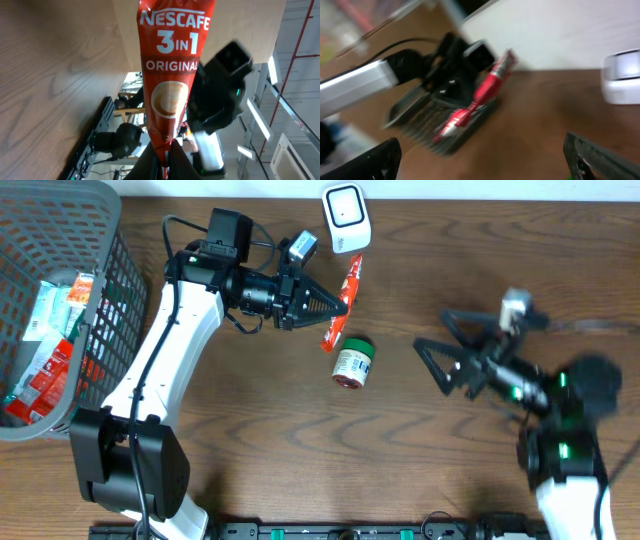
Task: Scan the item barcode
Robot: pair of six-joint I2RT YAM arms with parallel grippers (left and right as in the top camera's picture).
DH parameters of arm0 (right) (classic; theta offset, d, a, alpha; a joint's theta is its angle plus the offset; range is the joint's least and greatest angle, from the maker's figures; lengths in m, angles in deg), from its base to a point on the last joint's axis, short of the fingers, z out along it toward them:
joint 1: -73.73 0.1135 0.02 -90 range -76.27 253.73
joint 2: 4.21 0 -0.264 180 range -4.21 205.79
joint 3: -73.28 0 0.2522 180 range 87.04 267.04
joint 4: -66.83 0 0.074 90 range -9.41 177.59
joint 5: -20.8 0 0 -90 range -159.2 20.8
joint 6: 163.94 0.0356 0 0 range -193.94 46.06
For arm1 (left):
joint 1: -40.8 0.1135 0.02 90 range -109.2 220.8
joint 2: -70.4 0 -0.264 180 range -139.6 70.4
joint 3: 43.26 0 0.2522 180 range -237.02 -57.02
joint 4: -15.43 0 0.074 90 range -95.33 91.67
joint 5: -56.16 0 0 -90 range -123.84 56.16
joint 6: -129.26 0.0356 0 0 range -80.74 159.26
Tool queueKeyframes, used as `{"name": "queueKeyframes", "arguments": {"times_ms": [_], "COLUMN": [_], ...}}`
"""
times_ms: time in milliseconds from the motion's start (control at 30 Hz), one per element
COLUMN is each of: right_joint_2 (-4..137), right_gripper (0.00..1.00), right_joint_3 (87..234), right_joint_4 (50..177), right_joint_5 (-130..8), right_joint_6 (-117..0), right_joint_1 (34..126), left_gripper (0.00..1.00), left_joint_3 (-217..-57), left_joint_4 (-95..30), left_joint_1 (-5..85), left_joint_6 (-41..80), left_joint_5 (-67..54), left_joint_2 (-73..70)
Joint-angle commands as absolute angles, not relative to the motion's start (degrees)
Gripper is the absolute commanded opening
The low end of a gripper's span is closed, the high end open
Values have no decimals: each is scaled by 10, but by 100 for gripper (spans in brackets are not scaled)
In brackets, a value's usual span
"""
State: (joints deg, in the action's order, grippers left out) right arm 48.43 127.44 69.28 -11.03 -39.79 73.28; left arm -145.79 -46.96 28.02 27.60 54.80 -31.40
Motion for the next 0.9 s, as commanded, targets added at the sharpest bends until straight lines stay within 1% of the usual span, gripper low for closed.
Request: {"name": "queueKeyframes", "arguments": {"times_ms": [0, 33, 133, 167, 200, 233, 267, 333, 433, 667, 867], "right_joint_2": [569, 608, 658, 668, 679, 688, 692, 696, 696, 696, 696], "right_gripper": [99, 99, 98, 91, 81, 77, 73, 70, 62, 61, 53], "right_joint_3": [1314, 1319, 1319, 1319, 1319, 1319, 1319, 1319, 1319, 1319, 1319], "right_joint_4": [665, 625, 556, 542, 527, 517, 514, 514, 501, 499, 496], "right_joint_5": [92, 108, 108, 108, 105, 99, 91, 41, -18, -105, -138], "right_joint_6": [-384, -349, -272, -262, -251, -243, -242, -242, -235, -234, -252], "right_joint_1": [738, 738, 738, 738, 738, 741, 744, 762, 787, 833, 836], "left_gripper": [7, 7, 7, 7, 7, 7, 7, 7, 7, 7, 7], "left_joint_3": [-1460, -1460, -1460, -1460, -1460, -1460, -1460, -1460, -1460, -1460, -1460], "left_joint_4": [-469, -469, -465, -461, -458, -456, -456, -456, -456, -456, -456], "left_joint_1": [271, 266, 259, 258, 258, 258, 258, 256, 249, 232, 226], "left_joint_6": [282, 282, 282, 282, 282, 282, 282, 282, 282, 282, 282], "left_joint_5": [563, 563, 563, 563, 563, 563, 563, 563, 563, 563, 563], "left_joint_2": [-318, -318, -318, -318, -318, -318, -318, -318, -318, -318, -318]}}
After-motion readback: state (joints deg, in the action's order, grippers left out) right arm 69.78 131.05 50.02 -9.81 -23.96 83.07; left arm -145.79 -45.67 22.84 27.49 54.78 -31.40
